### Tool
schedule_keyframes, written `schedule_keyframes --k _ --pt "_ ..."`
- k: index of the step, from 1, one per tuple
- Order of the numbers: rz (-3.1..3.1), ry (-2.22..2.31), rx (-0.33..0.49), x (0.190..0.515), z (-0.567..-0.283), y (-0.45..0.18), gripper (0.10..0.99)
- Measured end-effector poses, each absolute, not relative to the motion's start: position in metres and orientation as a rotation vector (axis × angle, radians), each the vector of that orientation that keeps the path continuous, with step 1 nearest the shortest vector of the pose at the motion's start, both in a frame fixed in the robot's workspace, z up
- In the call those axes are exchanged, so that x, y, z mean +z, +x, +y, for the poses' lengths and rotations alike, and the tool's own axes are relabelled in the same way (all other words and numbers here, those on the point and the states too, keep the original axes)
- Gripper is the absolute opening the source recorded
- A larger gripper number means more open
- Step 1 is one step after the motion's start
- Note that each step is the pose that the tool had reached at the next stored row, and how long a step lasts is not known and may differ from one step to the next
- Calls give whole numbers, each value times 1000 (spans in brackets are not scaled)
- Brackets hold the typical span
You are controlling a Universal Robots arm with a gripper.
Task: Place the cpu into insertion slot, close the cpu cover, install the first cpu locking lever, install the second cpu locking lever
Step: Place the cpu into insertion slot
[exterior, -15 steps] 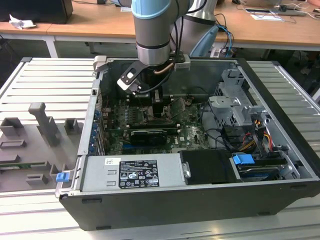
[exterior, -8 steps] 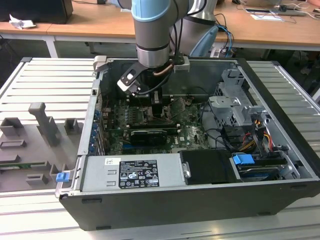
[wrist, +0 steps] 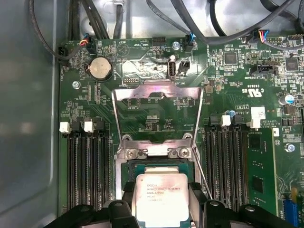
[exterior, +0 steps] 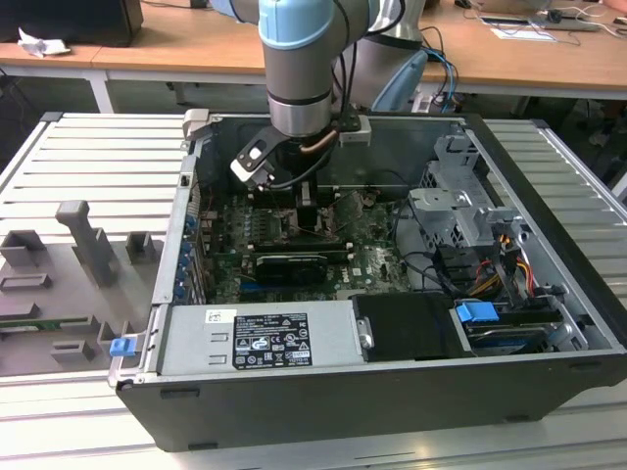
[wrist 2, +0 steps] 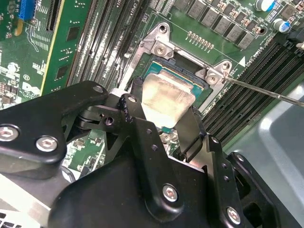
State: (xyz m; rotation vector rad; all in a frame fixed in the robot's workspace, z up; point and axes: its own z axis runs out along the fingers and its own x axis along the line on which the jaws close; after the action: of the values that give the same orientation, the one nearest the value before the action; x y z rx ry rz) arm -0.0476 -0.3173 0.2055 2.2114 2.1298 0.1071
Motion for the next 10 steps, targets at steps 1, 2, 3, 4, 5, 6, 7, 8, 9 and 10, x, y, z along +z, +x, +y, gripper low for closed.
schedule_keyframes --k 1,2,3,4,5,6,7,8,9,10 --pt "2130 2211 107 205 -317 -48 529" --pt "2130 2211 107 205 -317 -48 529" --pt "2130 2211 107 203 -316 -48 529" --pt "2130 2211 107 202 -316 -48 529" --pt "2130 2211 107 202 -316 -48 529" --pt "2130 2211 107 202 -316 -48 529" --pt "2130 2211 107 202 -316 -48 529" --pt "2130 2211 107 202 -316 -48 545" --pt "2130 2211 107 202 -316 -48 600" --pt "2130 2211 107 202 -316 -48 667"
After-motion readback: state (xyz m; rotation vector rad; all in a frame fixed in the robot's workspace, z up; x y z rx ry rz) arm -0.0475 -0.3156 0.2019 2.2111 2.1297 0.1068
